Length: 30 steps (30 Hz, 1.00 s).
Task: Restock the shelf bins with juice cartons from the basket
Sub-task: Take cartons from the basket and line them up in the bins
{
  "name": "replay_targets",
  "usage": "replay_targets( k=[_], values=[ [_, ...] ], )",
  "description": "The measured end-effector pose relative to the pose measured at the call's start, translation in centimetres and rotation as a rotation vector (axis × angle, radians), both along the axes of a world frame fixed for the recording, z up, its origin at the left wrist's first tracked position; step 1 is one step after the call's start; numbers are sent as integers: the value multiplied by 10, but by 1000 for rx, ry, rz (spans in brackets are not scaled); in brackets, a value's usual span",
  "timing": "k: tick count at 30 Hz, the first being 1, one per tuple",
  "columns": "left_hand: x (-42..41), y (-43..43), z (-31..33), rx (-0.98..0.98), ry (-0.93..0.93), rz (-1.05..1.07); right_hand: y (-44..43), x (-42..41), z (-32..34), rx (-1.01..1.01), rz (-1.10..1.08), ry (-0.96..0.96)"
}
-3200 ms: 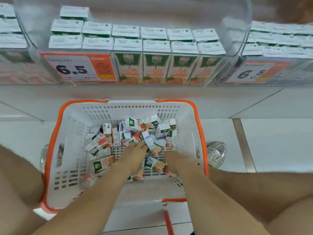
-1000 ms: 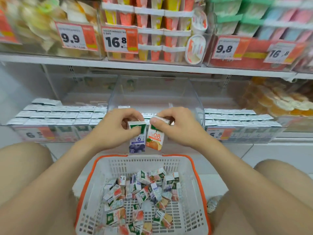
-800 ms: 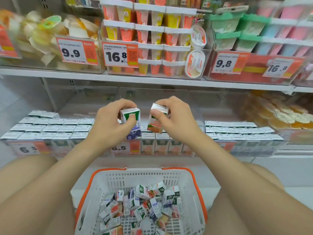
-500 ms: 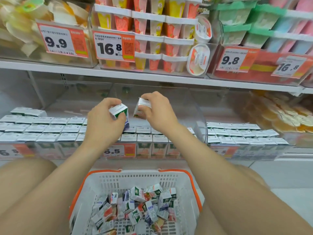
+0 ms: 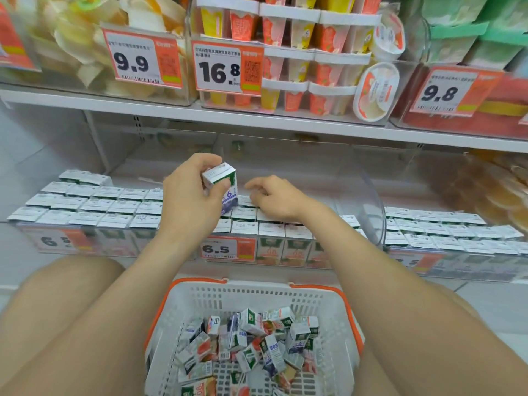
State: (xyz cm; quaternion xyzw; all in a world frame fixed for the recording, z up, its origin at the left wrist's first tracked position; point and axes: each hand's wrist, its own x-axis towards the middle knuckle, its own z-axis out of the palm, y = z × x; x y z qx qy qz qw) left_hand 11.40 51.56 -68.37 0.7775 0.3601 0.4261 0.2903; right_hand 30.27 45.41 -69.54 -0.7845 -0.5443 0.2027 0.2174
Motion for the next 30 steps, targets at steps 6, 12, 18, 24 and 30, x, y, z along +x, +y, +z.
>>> replay_targets(
  k=[6,12,18,24,30],
  values=[
    [4,-15,9,-336,-246,-150,-49,-2,46,314,31,360],
    [39,-65,12,-591,-379,-340,-114,8,61,283,49,163],
    [99,-119,14,-644,-327,-515,-176,42,72,326,-300,122],
    [162,-175,-6,71,-26,-490,-240,98,79,527,-709,3],
    [213,-193,-24,555,298,-576,-291,167,68,486,-737,-356]
  ],
)
